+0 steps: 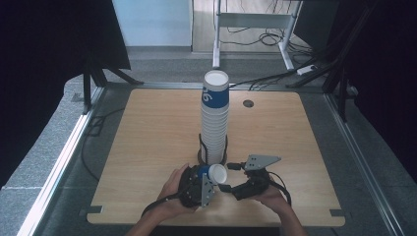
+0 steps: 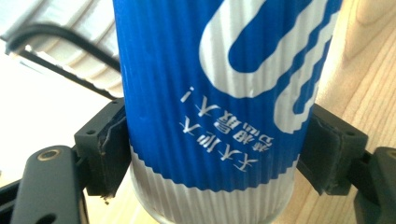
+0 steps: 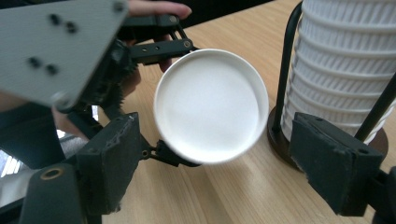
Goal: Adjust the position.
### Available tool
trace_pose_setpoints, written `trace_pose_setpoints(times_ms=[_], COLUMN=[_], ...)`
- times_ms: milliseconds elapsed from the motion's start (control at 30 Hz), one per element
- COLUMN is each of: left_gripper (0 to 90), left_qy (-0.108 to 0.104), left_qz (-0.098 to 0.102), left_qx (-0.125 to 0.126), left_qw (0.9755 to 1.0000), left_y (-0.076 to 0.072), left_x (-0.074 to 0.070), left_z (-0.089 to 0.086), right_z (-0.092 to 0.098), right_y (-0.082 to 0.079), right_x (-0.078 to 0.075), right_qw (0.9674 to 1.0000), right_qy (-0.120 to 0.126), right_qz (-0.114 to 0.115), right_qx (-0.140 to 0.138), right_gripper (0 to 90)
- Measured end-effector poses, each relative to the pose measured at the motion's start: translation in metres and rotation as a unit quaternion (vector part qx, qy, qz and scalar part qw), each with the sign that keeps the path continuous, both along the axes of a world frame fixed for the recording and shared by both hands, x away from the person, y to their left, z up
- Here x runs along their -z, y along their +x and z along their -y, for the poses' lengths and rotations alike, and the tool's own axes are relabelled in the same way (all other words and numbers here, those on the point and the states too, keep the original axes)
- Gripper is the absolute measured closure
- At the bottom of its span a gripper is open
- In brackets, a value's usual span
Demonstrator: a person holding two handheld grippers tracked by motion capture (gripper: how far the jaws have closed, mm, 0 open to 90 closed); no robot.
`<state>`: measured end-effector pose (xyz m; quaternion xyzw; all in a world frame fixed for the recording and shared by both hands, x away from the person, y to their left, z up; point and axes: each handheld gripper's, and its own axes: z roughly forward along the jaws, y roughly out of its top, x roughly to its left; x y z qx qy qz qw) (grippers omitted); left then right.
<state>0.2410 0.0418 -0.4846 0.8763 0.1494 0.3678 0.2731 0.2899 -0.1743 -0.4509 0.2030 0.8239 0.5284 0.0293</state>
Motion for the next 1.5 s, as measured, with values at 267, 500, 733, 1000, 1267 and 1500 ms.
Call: trace_pose_setpoints(times_ms=[267, 500, 733, 1000, 1267, 1500], left_gripper=[19.9, 19.2, 14.5, 4.2, 8.3, 11.9], left_qy=[0.038, 0.05, 0.027, -0.028, -0.039, -0.026], left_qz=[0.012, 0.01, 0.003, -0.027, -0.036, -0.038], left_qx=[0.014, 0.023, 0.013, 0.016, 0.021, 0.032], left_qw=[0.9991, 0.9985, 0.9995, 0.9991, 0.9984, 0.9984], left_y=[-0.004, -0.005, -0.004, -0.003, -0.001, 0.004], left_x=[-0.002, -0.004, -0.003, -0.01, -0.015, -0.014], left_z=[0.009, 0.013, 0.013, 0.0, -0.002, 0.005], right_z=[-0.007, -0.011, -0.01, 0.002, 0.006, 0.002], right_y=[0.004, 0.005, 0.007, 0.009, 0.01, 0.008], right_x=[0.009, 0.016, 0.015, 0.013, 0.016, 0.016], right_qw=[0.9997, 0.9996, 0.9995, 0.9974, 0.9948, 0.9947], right_qy=[0.002, 0.007, 0.011, 0.058, 0.082, 0.083], right_qz=[-0.021, -0.022, -0.021, -0.036, -0.056, -0.054], right_qx=[-0.012, -0.017, -0.019, -0.022, -0.022, -0.028], right_gripper=[18.1, 25.6, 26.9, 27.1, 27.1, 27.1])
